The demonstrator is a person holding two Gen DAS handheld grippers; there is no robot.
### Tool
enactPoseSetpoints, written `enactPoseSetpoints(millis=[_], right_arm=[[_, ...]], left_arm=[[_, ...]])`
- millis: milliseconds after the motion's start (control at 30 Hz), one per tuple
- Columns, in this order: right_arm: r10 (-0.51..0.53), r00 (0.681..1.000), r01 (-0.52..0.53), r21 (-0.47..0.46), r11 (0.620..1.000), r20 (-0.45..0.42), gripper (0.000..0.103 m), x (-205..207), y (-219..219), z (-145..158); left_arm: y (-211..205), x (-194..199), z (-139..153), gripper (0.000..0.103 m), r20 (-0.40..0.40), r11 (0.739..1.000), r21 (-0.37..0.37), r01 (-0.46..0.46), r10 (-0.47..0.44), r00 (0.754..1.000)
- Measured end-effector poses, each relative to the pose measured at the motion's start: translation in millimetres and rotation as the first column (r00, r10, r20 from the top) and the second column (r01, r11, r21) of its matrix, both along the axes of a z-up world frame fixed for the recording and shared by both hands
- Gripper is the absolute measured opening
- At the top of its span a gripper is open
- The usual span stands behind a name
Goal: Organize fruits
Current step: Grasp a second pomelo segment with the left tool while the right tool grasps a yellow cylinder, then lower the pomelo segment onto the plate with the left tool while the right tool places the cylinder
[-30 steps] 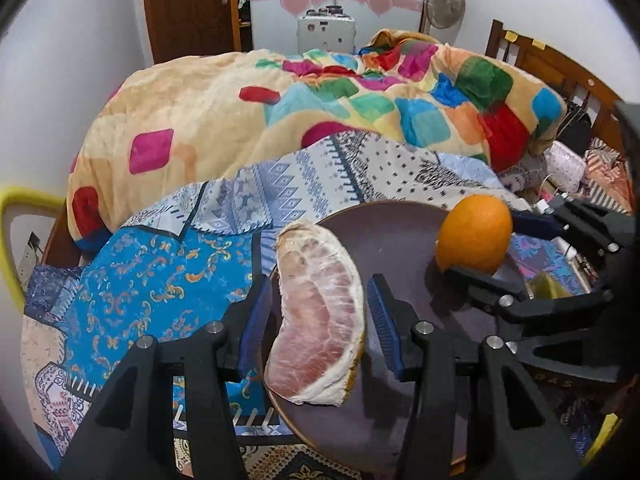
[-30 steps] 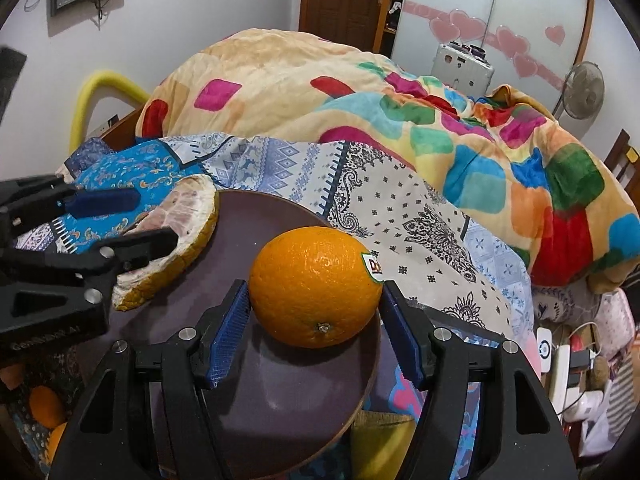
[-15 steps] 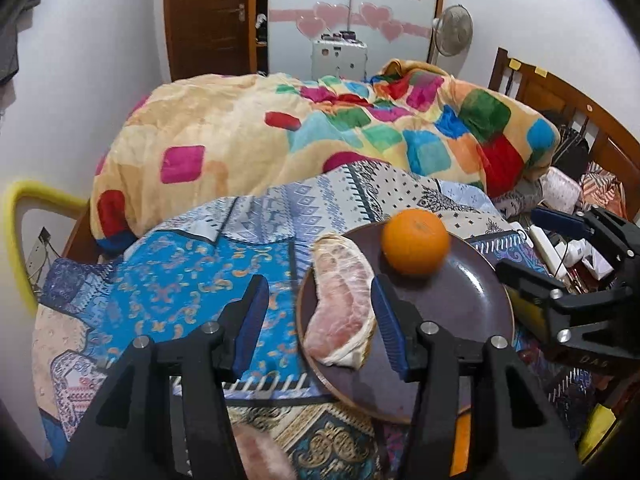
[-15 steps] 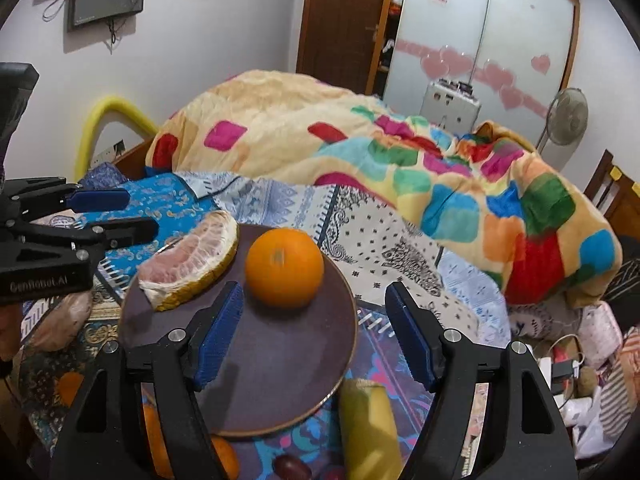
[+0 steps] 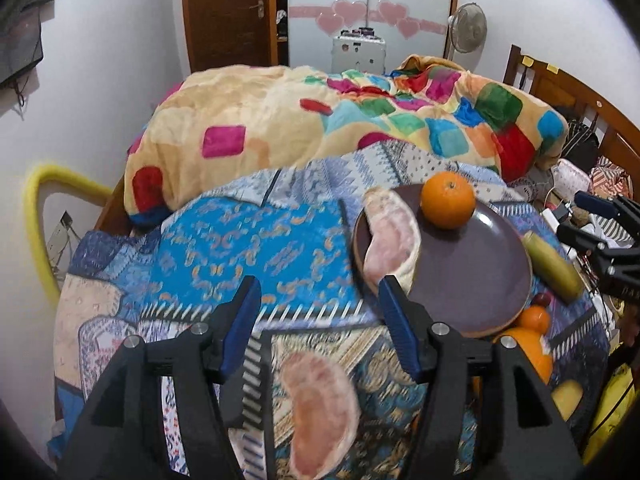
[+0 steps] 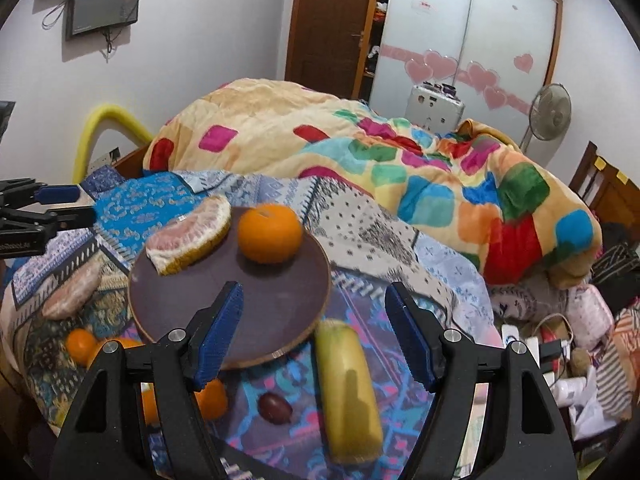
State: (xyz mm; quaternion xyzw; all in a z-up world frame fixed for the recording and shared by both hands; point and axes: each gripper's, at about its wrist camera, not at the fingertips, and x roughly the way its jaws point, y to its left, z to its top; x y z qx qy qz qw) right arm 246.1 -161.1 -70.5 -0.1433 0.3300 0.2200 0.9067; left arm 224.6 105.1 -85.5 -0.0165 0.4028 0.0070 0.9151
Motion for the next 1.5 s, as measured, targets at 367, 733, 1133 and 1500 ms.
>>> enactPoseSetpoints(millis=[367, 733, 1133, 1500], right_arm=[[-0.037, 0.996, 0.034, -0.034, 0.999, -0.081, 0.070, -8.3, -30.0, -35.1], [-0.042, 0.991, 0.034, -0.060, 0.998, -0.130, 0.055, 4.0, -33.4, -56.6], [-0.021, 0.982, 0.014, -0.038, 0.999, -0.188, 0.037, 17.2, -28.0, -65.8], [-0.027, 0.991, 0.029, 0.008, 1.000, -0.135, 0.036, 0.6, -37.2, -46.8]], left_arm=[[12.2, -22.4, -45.1, 0.063, -0.114, 1.000, -0.024, -0.013, 0.010, 0.993], [7.1, -29.7, -54.4, 0.064, -0.128, 1.000, -0.028, 0.006, -0.009, 0.992], [3.5, -32.4, -65.6, 0.054, -0.135, 0.999, -0.034, 0.030, -0.035, 0.990], [-1.8, -36.9, -58.6, 0.044, -0.108, 0.999, -0.002, 0.042, -0.042, 0.993]])
